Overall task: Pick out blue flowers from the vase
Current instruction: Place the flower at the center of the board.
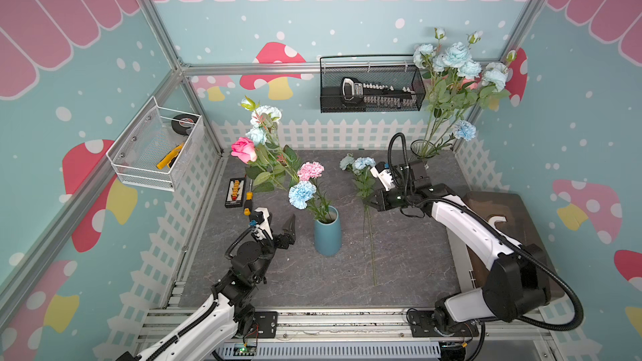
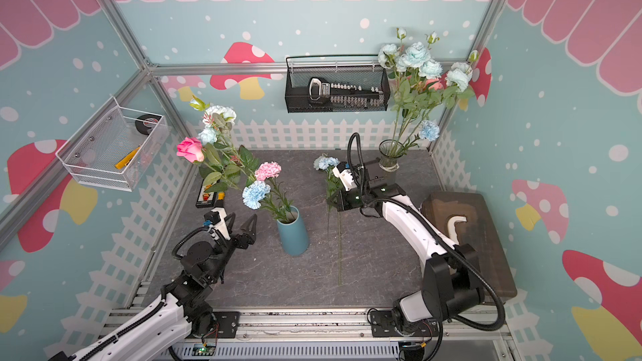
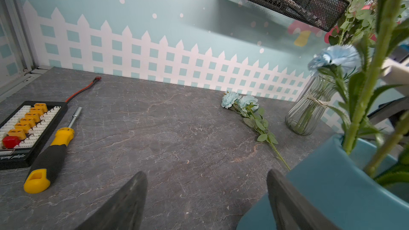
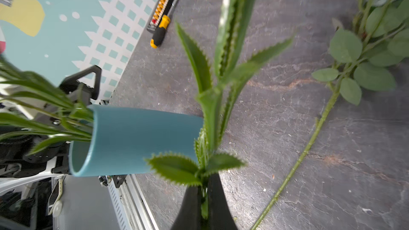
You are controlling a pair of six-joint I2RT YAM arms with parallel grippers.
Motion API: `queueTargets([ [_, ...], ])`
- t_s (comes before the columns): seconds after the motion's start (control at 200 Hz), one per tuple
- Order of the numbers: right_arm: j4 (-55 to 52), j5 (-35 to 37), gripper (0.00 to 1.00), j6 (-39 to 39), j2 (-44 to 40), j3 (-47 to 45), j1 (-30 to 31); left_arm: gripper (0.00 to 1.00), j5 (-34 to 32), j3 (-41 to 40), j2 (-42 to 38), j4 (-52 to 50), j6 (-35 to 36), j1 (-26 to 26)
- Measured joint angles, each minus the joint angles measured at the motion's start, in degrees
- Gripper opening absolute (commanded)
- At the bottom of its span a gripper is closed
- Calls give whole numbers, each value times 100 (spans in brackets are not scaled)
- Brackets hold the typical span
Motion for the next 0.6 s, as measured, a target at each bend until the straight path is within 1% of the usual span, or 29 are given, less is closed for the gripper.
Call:
queueTargets([
  [0.145,105,-103,4,-4,697,13,0,85,0,0,44,0,0,-2],
  [0.3,247,-98,4,2,1198,72,0,85,0,0,46,0,0,-2],
  [0.6,472,-92,4,39,2083,743,15,85,0,0,63,0,0,-2],
])
